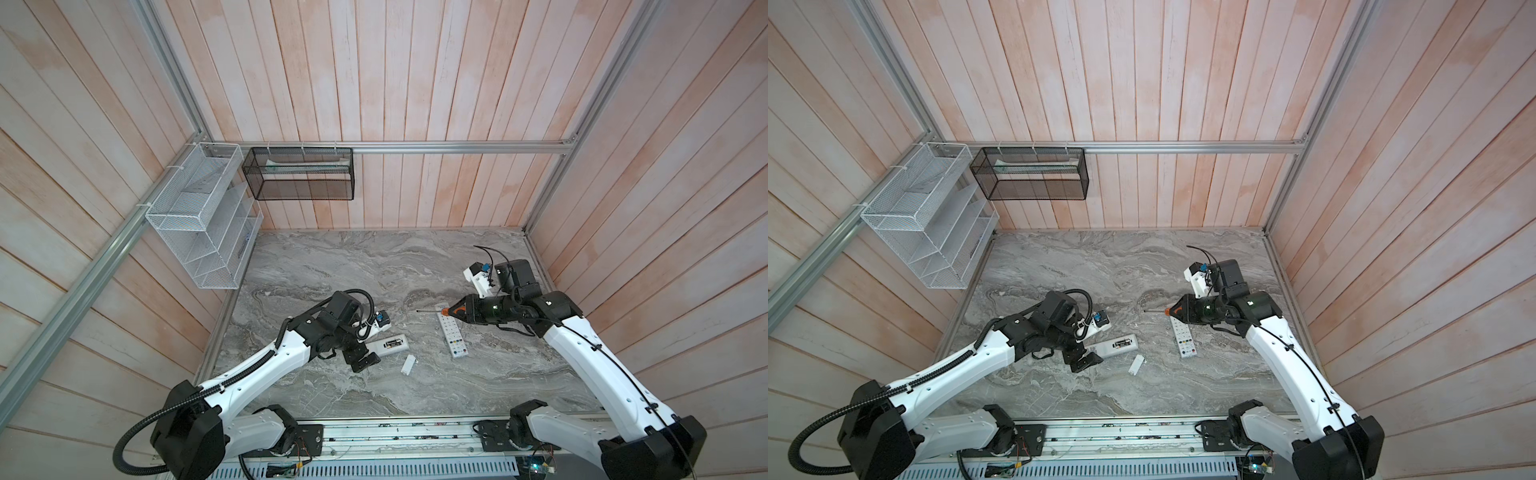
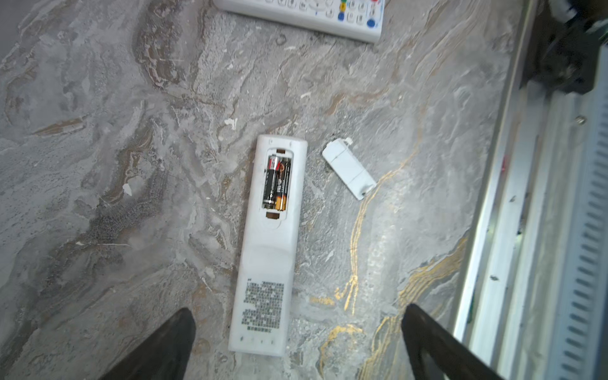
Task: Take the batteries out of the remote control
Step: 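Grasp the opened remote's end with the left gripper while the right lowers the screwdriver tip, then pry the black battery out with the screwdriver tip in the right gripper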
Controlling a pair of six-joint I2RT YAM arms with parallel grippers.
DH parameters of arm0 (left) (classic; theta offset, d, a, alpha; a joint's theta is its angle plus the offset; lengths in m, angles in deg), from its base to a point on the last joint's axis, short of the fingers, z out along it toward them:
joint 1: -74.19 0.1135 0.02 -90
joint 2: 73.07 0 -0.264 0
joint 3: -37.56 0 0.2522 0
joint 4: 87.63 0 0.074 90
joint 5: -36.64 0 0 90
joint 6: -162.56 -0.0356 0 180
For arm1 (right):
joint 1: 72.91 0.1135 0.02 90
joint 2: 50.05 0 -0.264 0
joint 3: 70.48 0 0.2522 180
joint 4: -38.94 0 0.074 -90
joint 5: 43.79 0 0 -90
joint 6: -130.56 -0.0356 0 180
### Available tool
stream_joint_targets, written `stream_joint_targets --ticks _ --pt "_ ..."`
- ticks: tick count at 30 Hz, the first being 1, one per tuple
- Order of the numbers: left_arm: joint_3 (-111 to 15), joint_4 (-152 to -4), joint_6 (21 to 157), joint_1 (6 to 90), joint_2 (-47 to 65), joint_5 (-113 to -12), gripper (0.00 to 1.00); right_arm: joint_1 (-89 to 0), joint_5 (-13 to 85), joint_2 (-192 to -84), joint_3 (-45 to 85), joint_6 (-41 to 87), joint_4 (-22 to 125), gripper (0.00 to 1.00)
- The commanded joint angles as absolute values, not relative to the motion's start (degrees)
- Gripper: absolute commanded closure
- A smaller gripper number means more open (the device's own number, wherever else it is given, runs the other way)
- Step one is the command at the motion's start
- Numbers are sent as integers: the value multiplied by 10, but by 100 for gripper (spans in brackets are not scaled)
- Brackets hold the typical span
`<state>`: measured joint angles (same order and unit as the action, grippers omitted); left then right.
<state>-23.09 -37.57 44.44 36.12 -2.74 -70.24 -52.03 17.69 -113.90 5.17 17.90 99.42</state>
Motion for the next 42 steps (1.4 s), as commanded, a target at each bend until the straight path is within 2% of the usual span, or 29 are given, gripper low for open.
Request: stream_joint_targets --ticks 1,18,22,25,30,35,42 --pt "-197 -414 379 357 -17 -646 0 -514 179 -1131 50 184 999 100" --pt "-203 -446 363 356 129 -559 14 -492 165 -1113 32 155 966 100" --pt "-218 -431 366 355 165 -556 25 -491 165 -1112 35 155 975 100" --pt "-232 -418 367 354 185 -555 41 -490 170 -1113 44 164 1002 100" --pt "-244 -412 367 352 203 -566 63 -490 177 -1120 63 182 1048 100" --pt "-255 -409 366 342 202 -589 75 -490 174 -1127 69 181 1062 100" --pt "-229 -444 359 282 168 -575 83 -489 157 -1171 86 192 1104 100"
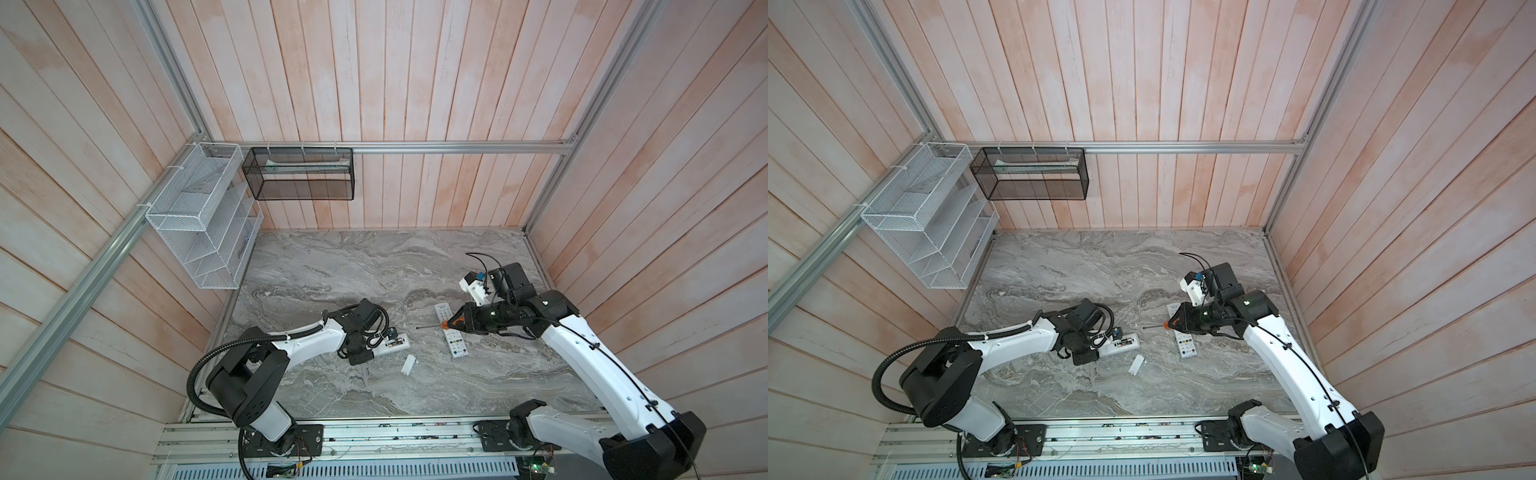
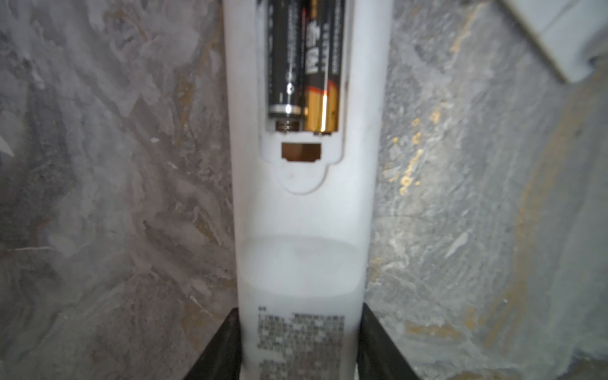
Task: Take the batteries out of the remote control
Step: 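Pry the black battery out with the screwdriver tip in the right gripper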
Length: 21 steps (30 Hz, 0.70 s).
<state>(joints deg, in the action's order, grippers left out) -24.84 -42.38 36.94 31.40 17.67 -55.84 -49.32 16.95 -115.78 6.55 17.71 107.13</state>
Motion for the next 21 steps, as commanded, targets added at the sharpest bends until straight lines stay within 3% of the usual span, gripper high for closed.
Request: stream_joint_targets --ticks 1,6,21 --pt "-224 -453 357 273 166 -566 84 -489 160 -1177 90 194 1109 100" --pt "-228 -466 363 263 163 -541 90 -481 152 -1208 100 185 1115 100" --pt "-229 -472 376 252 169 -530 91 -455 190 -1211 42 95 1084 100"
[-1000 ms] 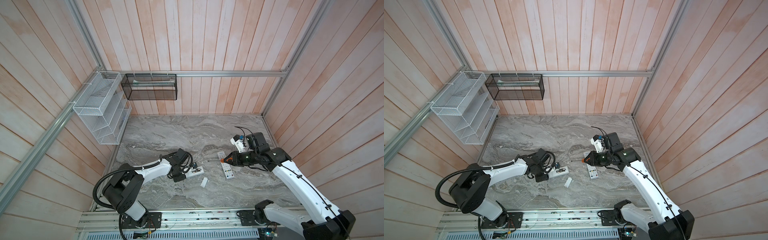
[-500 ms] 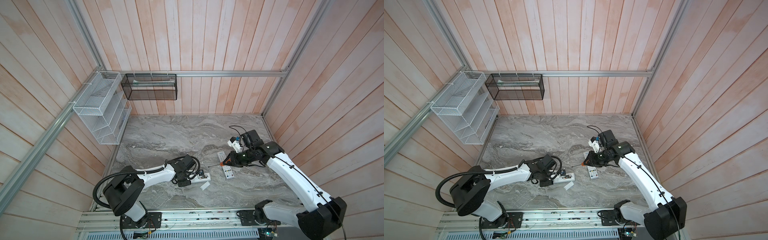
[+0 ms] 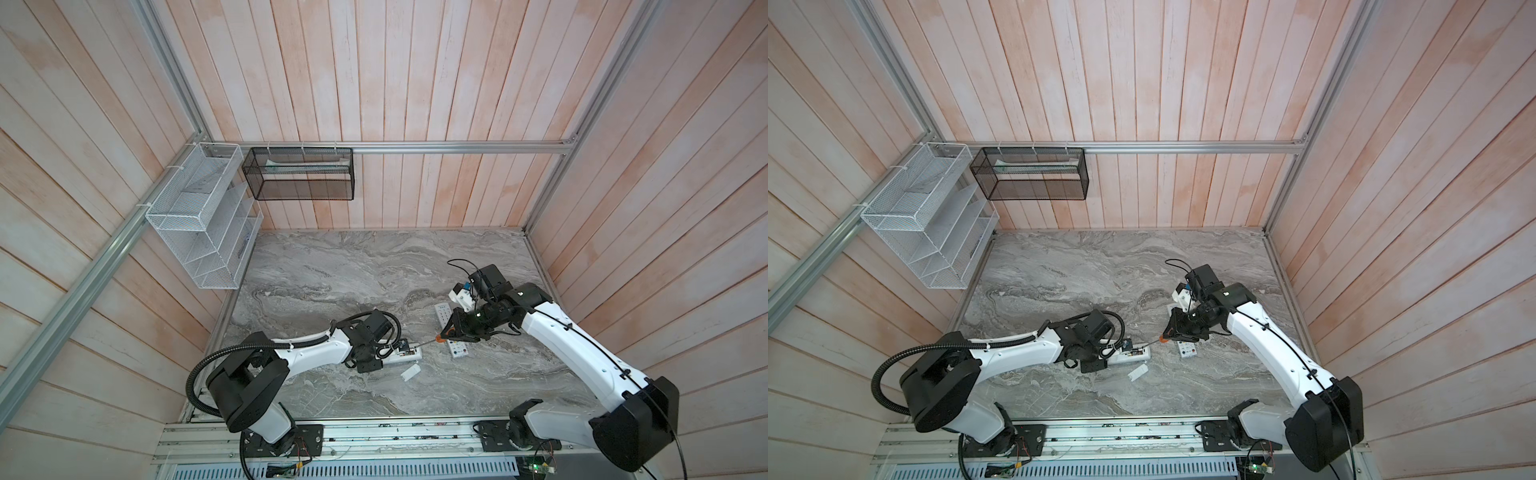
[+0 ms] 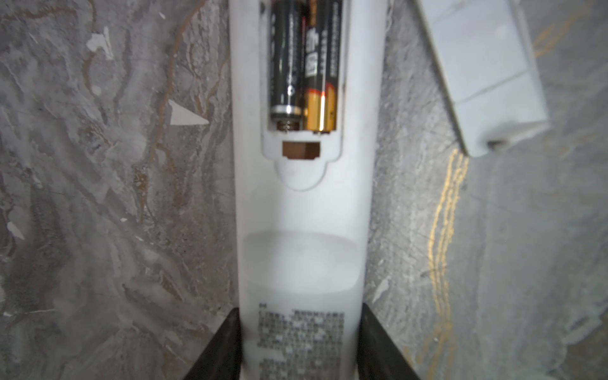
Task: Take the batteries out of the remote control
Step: 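Pry the black battery out with the screwdriver tip in the right gripper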
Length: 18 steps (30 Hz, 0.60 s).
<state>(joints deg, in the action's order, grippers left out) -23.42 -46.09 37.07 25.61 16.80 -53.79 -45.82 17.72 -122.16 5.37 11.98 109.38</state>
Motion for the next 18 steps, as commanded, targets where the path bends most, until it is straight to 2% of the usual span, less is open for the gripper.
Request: stream_joint_targets --ticks 1,18 --pt "-229 -472 377 251 172 -529 91 -455 191 -1210 38 92 1080 100" --pt "-230 -469 378 246 176 -531 93 -459 197 -1214 4 78 1033 100"
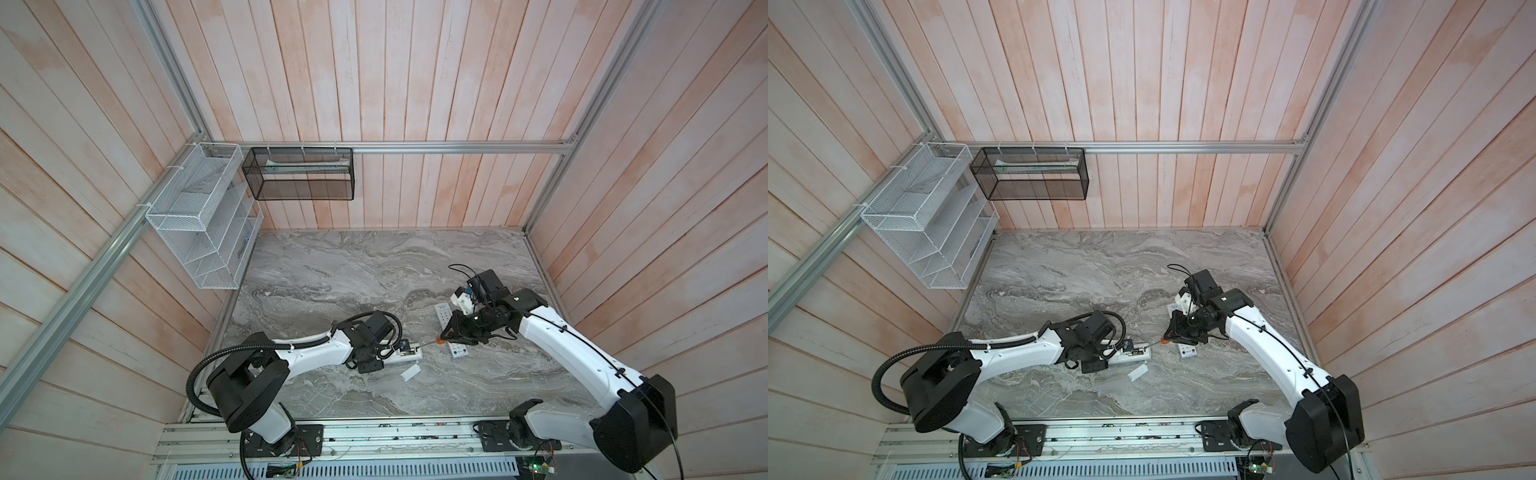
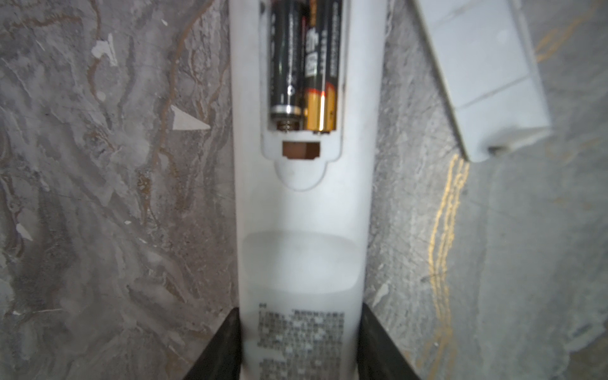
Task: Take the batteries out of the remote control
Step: 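Pry the black battery out with the screwdriver tip in the right gripper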
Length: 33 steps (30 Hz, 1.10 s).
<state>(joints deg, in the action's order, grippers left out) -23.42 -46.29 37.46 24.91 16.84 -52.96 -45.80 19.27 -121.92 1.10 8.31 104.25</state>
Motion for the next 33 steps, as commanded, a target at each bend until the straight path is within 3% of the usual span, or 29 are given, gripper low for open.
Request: stream_joint_targets --ticks 1,16,33 --pt "-230 -468 378 245 176 -531 93 -459 196 -1214 3 78 1031 100" --pt "-229 -468 381 244 179 -533 94 -459 176 -1214 -22 77 1013 100" --pt "-229 -467 382 245 182 -535 95 -459 89 -1179 -40 42 950 100"
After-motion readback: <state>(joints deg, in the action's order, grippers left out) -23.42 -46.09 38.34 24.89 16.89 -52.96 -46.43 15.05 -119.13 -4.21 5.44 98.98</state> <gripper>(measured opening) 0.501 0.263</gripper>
